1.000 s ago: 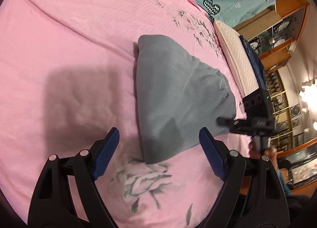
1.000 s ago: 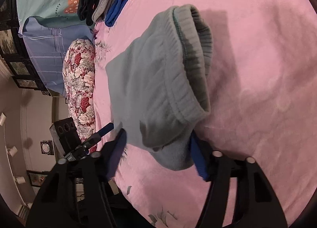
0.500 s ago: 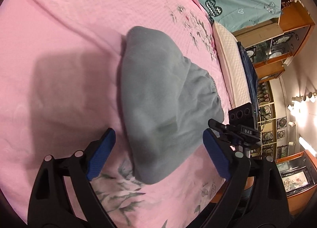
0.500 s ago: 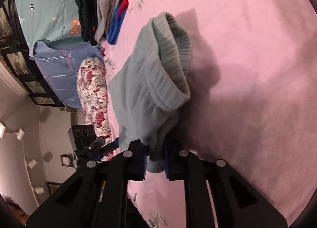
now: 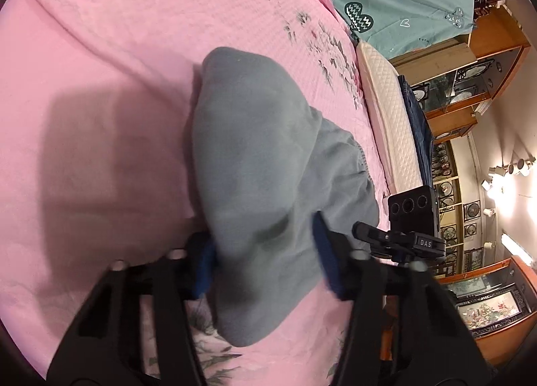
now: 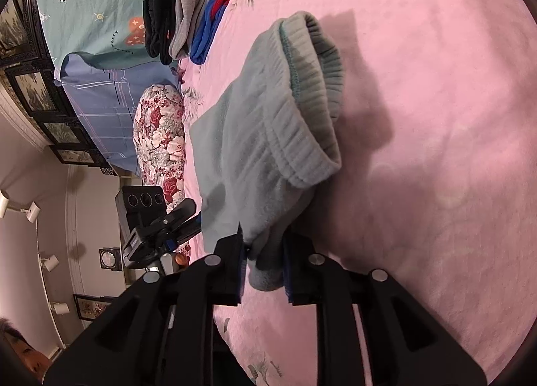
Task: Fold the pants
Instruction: 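Lift the bundle with both grippers and carry it onto the clothes stack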
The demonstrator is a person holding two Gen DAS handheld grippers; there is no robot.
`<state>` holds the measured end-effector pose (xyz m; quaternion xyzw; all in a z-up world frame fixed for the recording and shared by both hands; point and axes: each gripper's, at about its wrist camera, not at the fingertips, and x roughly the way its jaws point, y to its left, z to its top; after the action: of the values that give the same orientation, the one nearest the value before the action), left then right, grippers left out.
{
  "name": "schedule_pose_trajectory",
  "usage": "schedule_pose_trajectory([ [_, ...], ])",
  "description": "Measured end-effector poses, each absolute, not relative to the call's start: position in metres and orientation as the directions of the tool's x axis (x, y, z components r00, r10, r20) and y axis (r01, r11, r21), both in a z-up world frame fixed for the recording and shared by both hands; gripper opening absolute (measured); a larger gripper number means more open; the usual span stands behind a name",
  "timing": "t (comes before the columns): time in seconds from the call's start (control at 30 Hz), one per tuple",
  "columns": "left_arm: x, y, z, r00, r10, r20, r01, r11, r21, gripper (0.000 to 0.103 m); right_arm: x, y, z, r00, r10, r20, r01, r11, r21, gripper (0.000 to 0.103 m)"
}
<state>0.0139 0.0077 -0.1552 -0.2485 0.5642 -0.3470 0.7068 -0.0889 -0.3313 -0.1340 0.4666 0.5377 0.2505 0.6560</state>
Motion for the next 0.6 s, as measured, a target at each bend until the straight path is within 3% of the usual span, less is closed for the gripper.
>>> schedule_pose_trajectory([
  [0.03,0.015,0.009,-0.158,0.127,-0.774,-0.62,0.201,0.632,-0.748,0.036,-0.088,-0.33,-0.133,0.291,0.828,-0.479,0.173,0.447,0.878,0.024],
  [0.07,0.017,0.009,-0.16,0.124,-0.772,-0.623,0.2,0.635,-0.747,0.023,-0.087,-0.327,-0.131,0.286,0.826,-0.487,0.16,0.46,0.874,0.027],
  [0.1,0.017,0.009,-0.162,0.12,-0.773,-0.623,0.197,0.634,-0.748,0.018,-0.086,-0.324,-0.128,0.288,0.818,-0.497,0.145,0.476,0.867,0.027],
  [0.33,0.021,0.014,-0.142,0.149,-0.809,-0.569,0.206,0.588,-0.782,0.013,-0.092,-0.322,-0.122,0.318,0.809,-0.494,0.116,0.484,0.867,0.016],
  [0.6,0.088,0.021,-0.043,0.252,-0.817,-0.519,0.294,0.576,-0.763,0.012,-0.039,-0.319,-0.051,0.377,0.819,-0.432,-0.022,0.474,0.88,0.014],
])
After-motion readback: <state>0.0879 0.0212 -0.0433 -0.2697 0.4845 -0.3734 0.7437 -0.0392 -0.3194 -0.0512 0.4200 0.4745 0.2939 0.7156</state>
